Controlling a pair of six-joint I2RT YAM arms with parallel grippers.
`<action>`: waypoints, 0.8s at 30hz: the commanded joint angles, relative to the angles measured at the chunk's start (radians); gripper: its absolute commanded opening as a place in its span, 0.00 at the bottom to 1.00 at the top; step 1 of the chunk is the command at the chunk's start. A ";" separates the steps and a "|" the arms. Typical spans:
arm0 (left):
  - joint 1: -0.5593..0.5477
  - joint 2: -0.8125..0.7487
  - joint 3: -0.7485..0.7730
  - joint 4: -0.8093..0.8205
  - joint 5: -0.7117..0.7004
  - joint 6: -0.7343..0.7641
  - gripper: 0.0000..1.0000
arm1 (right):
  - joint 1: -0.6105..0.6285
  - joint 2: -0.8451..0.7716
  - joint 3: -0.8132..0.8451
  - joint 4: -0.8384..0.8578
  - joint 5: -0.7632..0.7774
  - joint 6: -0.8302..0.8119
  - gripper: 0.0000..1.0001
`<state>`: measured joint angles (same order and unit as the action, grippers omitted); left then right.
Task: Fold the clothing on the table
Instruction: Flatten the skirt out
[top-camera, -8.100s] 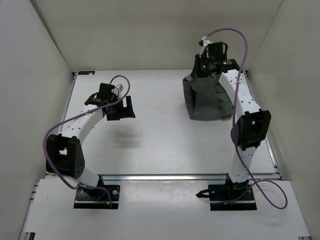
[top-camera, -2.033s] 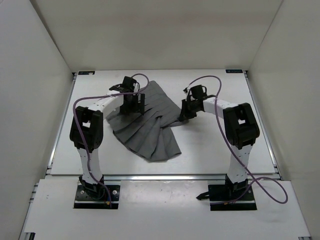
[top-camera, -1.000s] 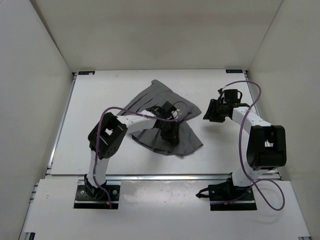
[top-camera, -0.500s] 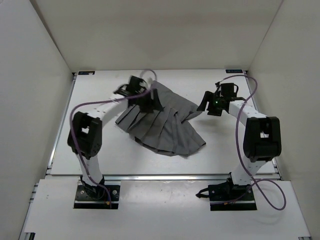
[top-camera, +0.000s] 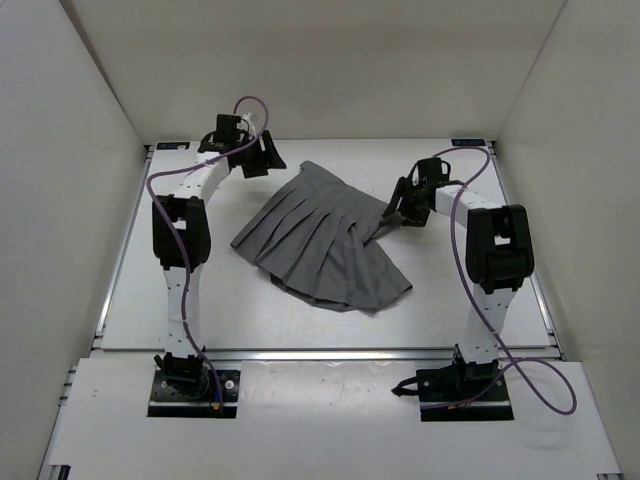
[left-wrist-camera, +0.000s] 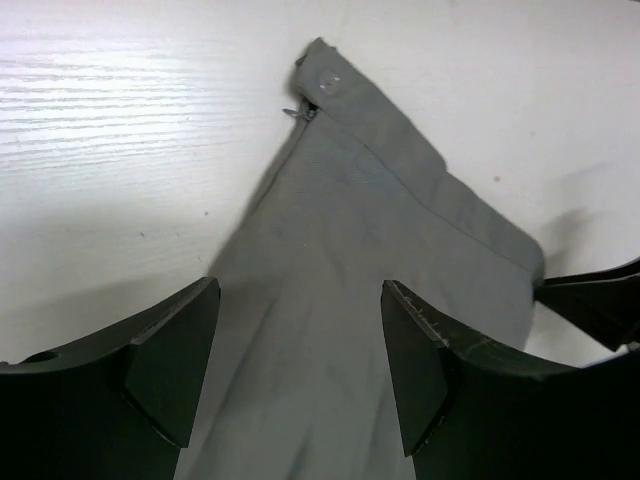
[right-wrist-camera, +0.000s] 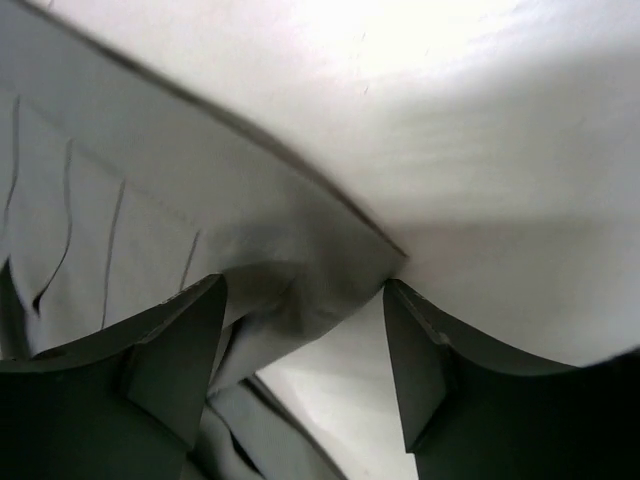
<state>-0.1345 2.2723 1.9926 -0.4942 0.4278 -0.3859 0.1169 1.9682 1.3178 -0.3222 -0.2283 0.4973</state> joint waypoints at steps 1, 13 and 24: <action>-0.017 0.041 0.087 0.008 0.037 -0.004 0.76 | 0.015 0.059 0.098 -0.061 0.118 0.018 0.60; -0.042 0.142 0.097 0.039 0.065 -0.022 0.76 | 0.047 0.264 0.356 -0.170 0.099 -0.062 0.27; -0.042 0.127 0.083 -0.087 -0.106 0.078 0.64 | 0.009 0.420 0.662 -0.227 0.006 -0.276 0.20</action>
<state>-0.1577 2.4481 2.0693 -0.5220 0.3897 -0.3588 0.1490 2.3569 1.9179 -0.5098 -0.2085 0.2920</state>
